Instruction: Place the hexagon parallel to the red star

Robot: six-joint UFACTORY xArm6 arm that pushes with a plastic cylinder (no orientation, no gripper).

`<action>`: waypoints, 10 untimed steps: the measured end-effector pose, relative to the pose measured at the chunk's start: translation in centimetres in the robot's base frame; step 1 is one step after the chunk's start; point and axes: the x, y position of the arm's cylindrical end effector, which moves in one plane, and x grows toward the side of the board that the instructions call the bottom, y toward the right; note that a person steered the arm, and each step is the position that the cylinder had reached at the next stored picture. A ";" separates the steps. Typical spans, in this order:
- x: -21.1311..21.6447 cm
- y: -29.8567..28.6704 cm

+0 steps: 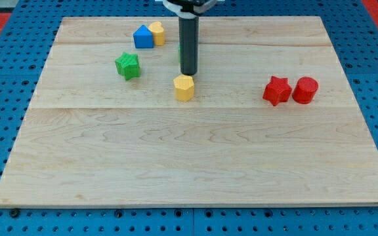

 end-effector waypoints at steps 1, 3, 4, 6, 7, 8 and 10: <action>0.9 -1.3; 0.9 -1.1; 1.0 -4.3; 5.5 -1.0; 5.2 1.8; 3.3 3.1; 1.1 6.2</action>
